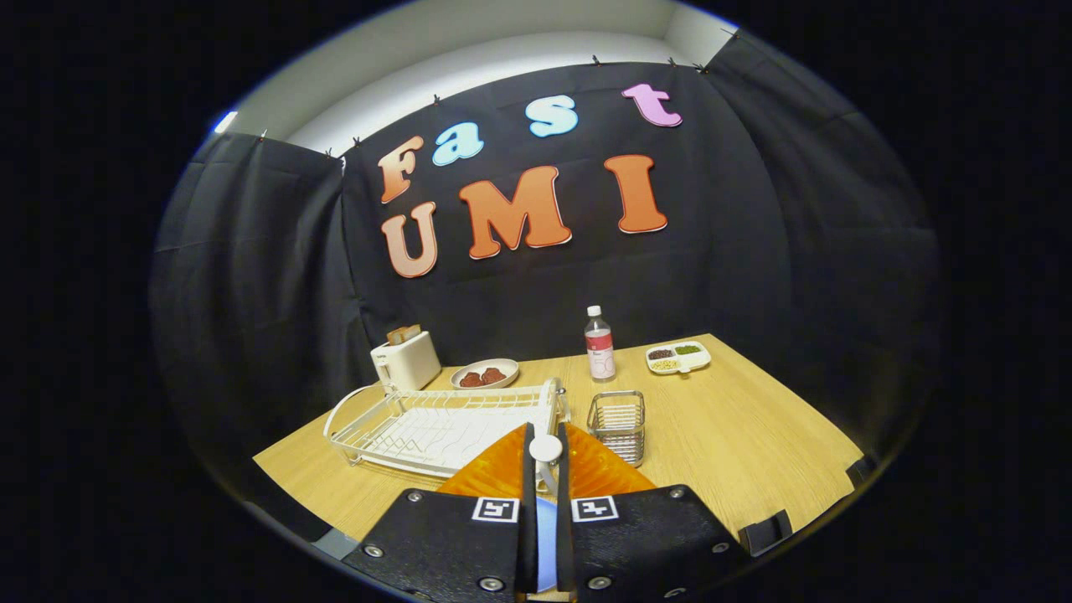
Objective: Take the plate from the dish rack, then take the spoon from the basket and place it into the plate.
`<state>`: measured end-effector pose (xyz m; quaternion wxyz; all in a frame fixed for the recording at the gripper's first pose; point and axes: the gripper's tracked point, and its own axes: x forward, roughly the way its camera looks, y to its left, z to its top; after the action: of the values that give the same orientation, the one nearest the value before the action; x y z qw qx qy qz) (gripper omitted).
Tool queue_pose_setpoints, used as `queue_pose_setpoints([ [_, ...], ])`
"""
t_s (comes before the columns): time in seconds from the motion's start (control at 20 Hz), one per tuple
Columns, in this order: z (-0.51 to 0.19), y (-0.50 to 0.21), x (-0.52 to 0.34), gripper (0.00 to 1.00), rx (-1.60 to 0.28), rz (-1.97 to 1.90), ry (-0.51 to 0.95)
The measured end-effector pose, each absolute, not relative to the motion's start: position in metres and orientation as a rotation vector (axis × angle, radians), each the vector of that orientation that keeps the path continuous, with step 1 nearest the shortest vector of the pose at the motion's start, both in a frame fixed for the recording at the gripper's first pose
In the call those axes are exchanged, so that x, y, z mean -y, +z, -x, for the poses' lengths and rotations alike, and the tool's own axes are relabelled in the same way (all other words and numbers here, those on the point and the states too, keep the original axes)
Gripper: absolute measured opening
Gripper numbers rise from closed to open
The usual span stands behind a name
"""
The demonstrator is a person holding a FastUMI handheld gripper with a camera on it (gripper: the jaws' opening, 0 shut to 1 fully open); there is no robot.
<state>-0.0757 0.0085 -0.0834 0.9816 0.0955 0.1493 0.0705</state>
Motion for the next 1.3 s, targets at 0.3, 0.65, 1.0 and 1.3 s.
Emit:
queue_pose_setpoints([
  [0.3,0.097,-0.114,-0.045,0.08,-0.348,-0.211,0.249],
  [0.65,0.108,-0.144,-0.055,0.08,-0.398,-0.215,0.283],
  [1.0,0.114,-0.17,-0.073,0.09,-0.456,-0.269,0.342],
  [1.3,0.118,-0.173,-0.074,0.13,-0.464,-0.331,0.358],
])
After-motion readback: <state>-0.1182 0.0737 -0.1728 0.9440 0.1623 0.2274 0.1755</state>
